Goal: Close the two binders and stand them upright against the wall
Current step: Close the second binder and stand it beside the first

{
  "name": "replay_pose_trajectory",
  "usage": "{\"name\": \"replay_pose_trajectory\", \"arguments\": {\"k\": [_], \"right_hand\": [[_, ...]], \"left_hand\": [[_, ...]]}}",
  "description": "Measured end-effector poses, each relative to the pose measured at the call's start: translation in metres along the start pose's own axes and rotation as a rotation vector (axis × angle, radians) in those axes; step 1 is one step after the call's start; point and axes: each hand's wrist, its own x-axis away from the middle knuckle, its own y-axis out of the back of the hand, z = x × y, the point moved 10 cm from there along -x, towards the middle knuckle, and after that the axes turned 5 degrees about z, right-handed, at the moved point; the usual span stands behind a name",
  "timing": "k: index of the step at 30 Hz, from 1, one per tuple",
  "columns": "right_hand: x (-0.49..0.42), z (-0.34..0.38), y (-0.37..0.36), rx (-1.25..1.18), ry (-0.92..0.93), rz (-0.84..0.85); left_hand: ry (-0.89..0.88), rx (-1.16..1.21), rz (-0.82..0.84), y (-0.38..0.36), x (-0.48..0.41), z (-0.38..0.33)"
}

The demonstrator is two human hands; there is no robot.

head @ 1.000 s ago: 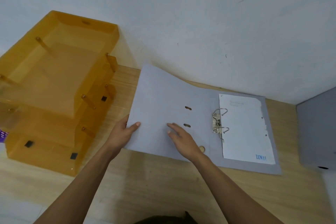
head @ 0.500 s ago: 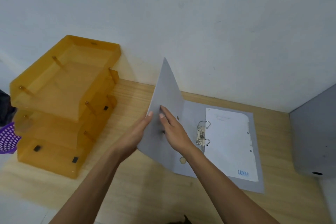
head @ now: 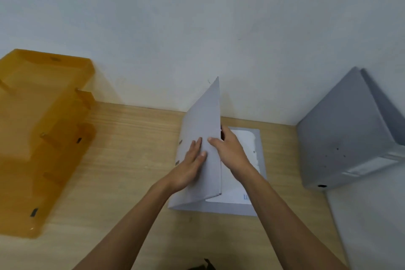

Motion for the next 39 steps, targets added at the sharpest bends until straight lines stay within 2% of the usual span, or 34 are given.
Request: {"name": "replay_pose_trajectory", "arguments": {"k": [3,5,7,9,11,14,20,22,24,27,32,35,39], "right_hand": [[0.009,-0.027,0.041,0.07,-0.041,-0.062],[0.019,-0.047,0.069,0.085,-0.052,-0.125],[0.027,-0.07,0.094,0.069,-0.06,-0.174],[0.032,-0.103,0.119,0.059,-0.113,-0.215],[0.035,-0.135,0.139,0.067,-0.183,-0.231],[0.043,-0.181,0.161,0.107,-0.303,-0.228],[0.039,-0.228,0.164,0.228,-0.404,-0.189],[0.038,-0.23,0.164,0.326,-0.393,-0.216],[0.033,-0.221,0.159,0.375,-0.307,-0.234],[0.021,-0.212,0.145,0.4,-0.187,-0.152],[0.025,-0.248,0.113,0.521,-0.306,0.142],[0.028,-0.255,0.111,0.502,-0.323,0.164],[0.032,-0.252,0.109,0.315,-0.374,0.156]], "left_hand": [[0.103,-0.197,0.076,-0.015,0.0,0.048],[0.165,-0.244,0.044,-0.022,-0.004,0.072],[0.153,-0.284,-0.031,-0.025,-0.004,0.076],[0.103,-0.218,-0.18,-0.019,-0.002,0.076],[0.155,-0.04,-0.313,-0.01,0.003,0.086],[0.296,0.072,-0.3,-0.028,0.004,0.108],[0.303,0.04,-0.334,-0.046,0.008,0.11],[0.309,0.031,-0.346,-0.048,0.01,0.109],[0.314,0.02,-0.352,-0.048,0.011,0.108],[0.325,0.001,-0.367,-0.049,0.011,0.105],[0.316,-0.012,-0.374,-0.058,0.01,0.104],[0.351,0.025,-0.359,-0.055,0.007,0.11],[0.357,0.183,-0.308,-0.05,-0.003,0.118]]}}
